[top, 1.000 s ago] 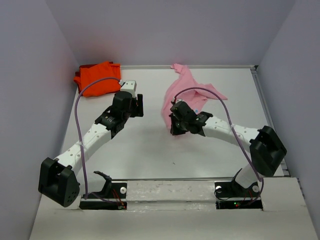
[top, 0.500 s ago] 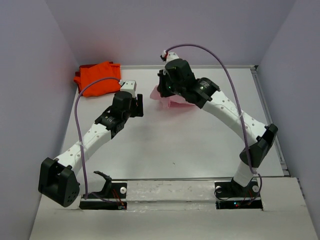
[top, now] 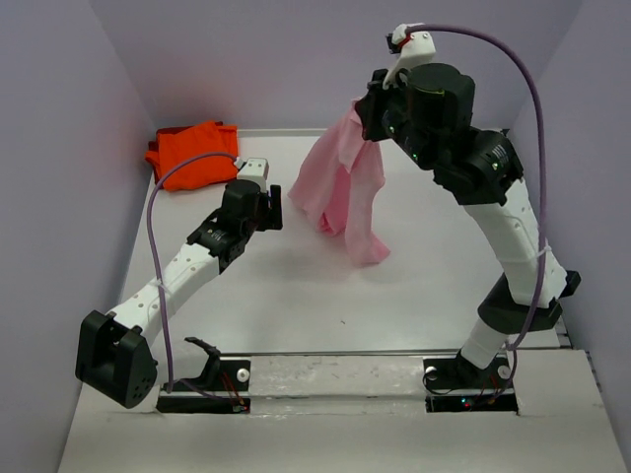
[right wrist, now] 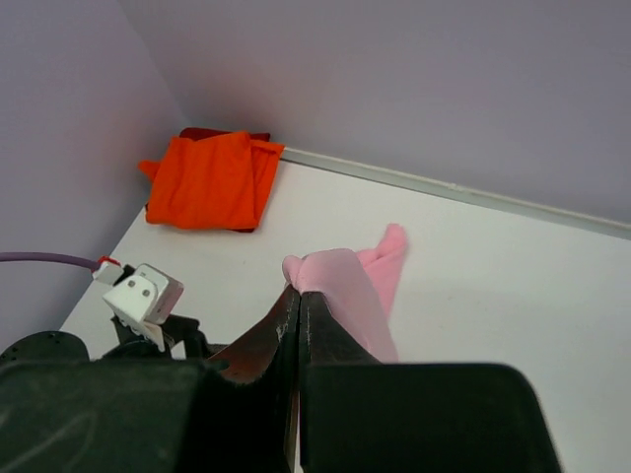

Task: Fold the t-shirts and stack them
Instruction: Move the tshirt to the center of the board

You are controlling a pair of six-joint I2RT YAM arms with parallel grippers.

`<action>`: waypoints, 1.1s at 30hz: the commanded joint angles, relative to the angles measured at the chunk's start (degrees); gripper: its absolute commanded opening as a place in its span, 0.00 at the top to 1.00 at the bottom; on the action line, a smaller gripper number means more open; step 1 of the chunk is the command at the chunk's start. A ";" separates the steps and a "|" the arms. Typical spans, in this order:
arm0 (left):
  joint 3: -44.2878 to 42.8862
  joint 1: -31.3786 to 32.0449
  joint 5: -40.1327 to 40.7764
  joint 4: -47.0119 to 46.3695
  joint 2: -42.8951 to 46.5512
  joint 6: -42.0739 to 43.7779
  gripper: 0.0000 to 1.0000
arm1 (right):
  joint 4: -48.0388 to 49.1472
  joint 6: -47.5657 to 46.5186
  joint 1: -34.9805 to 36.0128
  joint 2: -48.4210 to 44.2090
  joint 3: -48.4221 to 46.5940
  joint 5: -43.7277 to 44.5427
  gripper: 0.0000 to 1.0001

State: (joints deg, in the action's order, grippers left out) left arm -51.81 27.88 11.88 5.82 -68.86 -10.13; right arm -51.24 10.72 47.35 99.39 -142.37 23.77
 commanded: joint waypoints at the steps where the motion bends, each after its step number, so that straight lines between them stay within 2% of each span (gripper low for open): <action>1: -1.71 -0.28 0.78 -1.25 1.89 0.46 0.22 | 0.18 -4.21 0.46 -6.57 -1.08 8.90 1.00; 6: -1.80 -0.28 0.43 -1.34 1.71 0.38 0.22 | 2.28 -1.59 -2.70 -11.49 12.34 8.93 1.00; 7: -1.80 -0.19 0.43 -1.26 1.62 0.46 0.22 | 5.51 0.33 -3.31 -14.03 22.64 6.75 1.00; 9: -1.71 -0.28 0.51 -1.25 1.62 0.46 0.22 | 8.60 2.80 -3.32 -16.15 33.42 2.89 1.00; 10: -1.63 -0.28 0.60 -1.25 1.62 0.38 0.22 | 11.14 5.51 -3.32 -17.12 42.87 1.21 1.00; 13: -1.63 -0.28 0.78 -1.25 1.45 0.46 0.22 | 15.36 10.18 -3.32 -15.91 56.61 -5.29 1.00; 17: -1.71 -0.28 0.78 -1.25 1.18 0.46 0.22 | 20.46 14.05 -3.32 -12.75 67.27 -10.93 1.00; 22: -1.80 -0.28 0.69 -1.25 0.92 0.46 0.22 | 24.52 15.38 -1.57 -8.43 71.43 -14.89 1.00; 27: -1.71 -0.28 0.78 -1.17 0.66 0.55 0.22 | 25.93 15.91 -0.34 -4.31 71.26 -17.79 1.00; 30: -1.80 -0.28 0.78 -1.17 0.48 0.55 0.22 | 25.15 15.56 -0.33 -3.24 70.65 -16.66 1.00; 31: -1.80 -0.28 0.78 -1.17 0.39 0.55 0.22 | 24.10 15.47 -0.33 -3.07 70.12 -16.13 0.82; 33: -1.71 -0.28 0.78 -1.17 0.39 0.55 0.22 | 22.77 14.68 -0.33 -3.33 69.51 -16.12 0.61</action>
State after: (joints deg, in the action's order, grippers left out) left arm -51.81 27.88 12.05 5.82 -68.88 -10.13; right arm -28.97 25.78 46.61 96.03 -69.78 7.86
